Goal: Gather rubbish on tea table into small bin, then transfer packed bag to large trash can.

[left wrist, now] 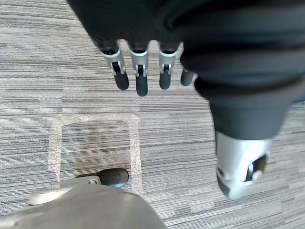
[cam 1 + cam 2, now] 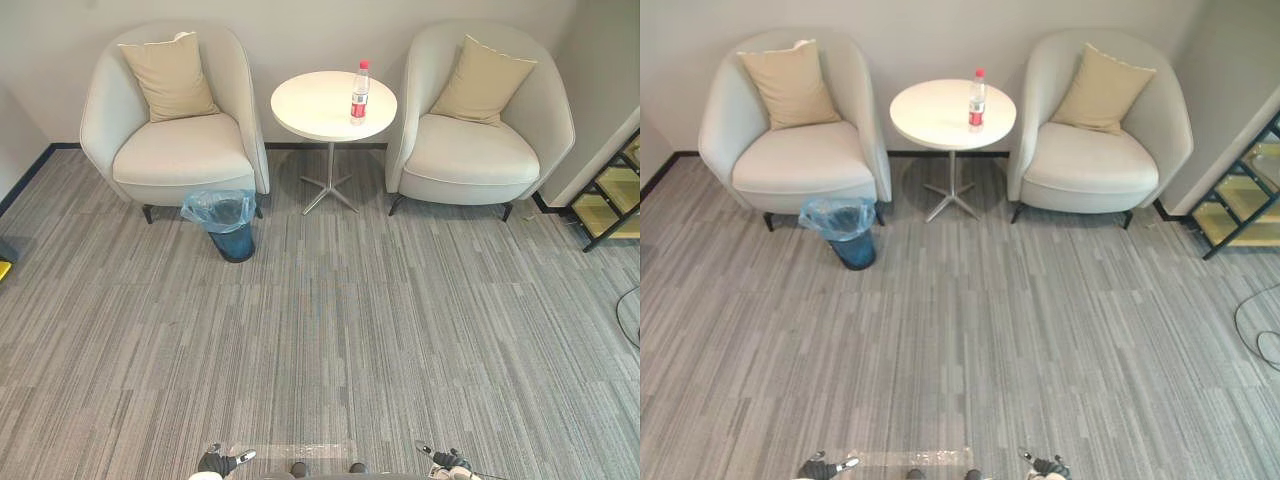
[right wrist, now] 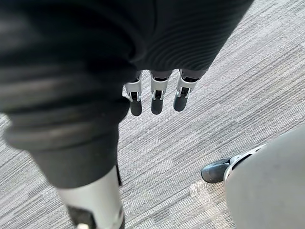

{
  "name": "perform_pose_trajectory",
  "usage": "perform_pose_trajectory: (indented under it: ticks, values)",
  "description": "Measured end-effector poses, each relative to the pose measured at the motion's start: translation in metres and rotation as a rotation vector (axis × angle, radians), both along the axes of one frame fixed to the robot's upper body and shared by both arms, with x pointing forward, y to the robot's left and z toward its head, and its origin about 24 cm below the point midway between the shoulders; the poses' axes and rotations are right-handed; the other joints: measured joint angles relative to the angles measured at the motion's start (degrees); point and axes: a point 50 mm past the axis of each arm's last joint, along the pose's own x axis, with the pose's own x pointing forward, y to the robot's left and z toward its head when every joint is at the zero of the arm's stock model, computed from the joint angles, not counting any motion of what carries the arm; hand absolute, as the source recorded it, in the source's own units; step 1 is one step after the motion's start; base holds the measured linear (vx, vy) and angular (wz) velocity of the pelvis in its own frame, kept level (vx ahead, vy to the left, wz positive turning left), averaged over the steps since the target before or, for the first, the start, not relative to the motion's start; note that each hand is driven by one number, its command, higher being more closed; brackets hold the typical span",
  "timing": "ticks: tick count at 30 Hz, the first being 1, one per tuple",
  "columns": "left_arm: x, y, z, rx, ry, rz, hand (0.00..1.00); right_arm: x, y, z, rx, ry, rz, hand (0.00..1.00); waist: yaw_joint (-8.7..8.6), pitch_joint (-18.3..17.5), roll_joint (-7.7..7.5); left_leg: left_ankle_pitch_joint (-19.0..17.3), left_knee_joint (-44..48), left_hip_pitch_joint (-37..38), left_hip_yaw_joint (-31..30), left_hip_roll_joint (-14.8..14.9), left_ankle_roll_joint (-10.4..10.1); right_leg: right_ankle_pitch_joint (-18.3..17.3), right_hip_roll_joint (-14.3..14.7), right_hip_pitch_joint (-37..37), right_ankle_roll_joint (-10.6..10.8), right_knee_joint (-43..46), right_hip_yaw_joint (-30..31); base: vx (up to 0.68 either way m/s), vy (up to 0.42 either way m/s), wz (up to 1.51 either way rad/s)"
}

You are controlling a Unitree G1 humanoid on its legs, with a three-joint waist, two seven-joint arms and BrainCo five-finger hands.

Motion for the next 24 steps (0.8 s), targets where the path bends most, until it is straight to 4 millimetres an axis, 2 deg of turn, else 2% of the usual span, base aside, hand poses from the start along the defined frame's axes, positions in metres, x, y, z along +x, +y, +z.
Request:
perform_pose_trajectory:
  ticks: [24]
  values:
    - [0.0002, 0.0013, 0.0002, 0.007, 0.004, -0.006, 0.00, 0.0008, 0.0025, -0.0002, 0.004, -0.001, 0.008, 0.00, 0.21, 0.2, -0.44, 0.0, 0.0, 0.0, 0.2, 0.1, 0.0, 0.0, 0.0, 0.0, 0.0, -0.2, -0.1, 0.00, -0.001, 0.00]
